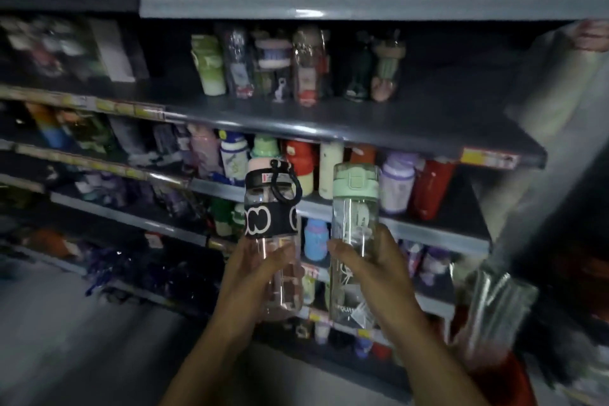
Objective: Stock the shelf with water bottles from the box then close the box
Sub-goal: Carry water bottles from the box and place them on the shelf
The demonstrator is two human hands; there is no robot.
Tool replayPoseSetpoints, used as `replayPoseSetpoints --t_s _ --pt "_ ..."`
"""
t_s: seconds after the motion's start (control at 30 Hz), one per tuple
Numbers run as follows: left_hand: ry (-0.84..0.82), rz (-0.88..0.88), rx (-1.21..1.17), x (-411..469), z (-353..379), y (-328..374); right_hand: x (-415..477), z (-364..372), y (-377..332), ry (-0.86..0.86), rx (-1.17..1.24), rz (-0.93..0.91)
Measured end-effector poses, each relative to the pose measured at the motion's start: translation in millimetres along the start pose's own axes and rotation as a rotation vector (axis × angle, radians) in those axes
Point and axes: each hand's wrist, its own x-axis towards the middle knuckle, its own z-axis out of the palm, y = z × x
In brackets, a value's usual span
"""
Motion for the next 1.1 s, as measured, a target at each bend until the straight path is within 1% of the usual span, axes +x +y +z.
replayPoseSetpoints --t_s 0.07,0.13,0.2,0.33,0.37,0.4,0.43,0.47,0.53,0.6,0.7,0.83,0.9,1.0,1.1 --pt "0.022 0.007 -0.023 39 4 11 44 5 -6 -0.023 -0.005 -0.008" --pt "0.027 0.019 -0.05 75 6 18 84 10 -14 -0.005 -0.006 -0.019" --pt "0.007 0.022 -0.016 107 11 26 115 14 -22 -0.002 -0.005 -0.041" --pt "-0.115 0.023 0.028 174 21 45 171 11 -37 0.06 0.004 -0.046" --pt "-0.147 0.048 0.044 187 22 50 180 10 -45 0.073 -0.005 -0.029" --pt "-0.162 0.053 0.081 201 25 57 189 7 -50 0.062 -0.042 -0.012" --pt "-0.216 0.055 0.09 212 26 64 201 5 -57 0.064 -0.082 0.002" --pt "-0.237 0.033 0.104 242 32 72 211 4 -64 0.065 -0.107 0.007" --pt "-0.313 -0.001 0.16 284 34 85 229 4 -81 0.101 -0.058 -0.007" --pt "-0.407 -0.019 0.185 326 42 97 249 0 -91 0.198 0.024 -0.008" --pt "-0.462 -0.036 0.184 352 66 112 282 -12 -106 0.321 0.024 0.058" --pt "-0.514 0.025 0.242 380 93 127 318 -33 -119 0.366 0.045 0.062" --pt "-0.517 0.024 0.276 398 111 131 336 -43 -122 0.376 0.086 0.034" --pt "-0.562 0.063 0.306 414 131 132 363 -56 -122 0.379 0.096 0.012" --pt "-0.545 0.093 0.256 434 149 128 381 -66 -123 0.346 0.093 -0.02"
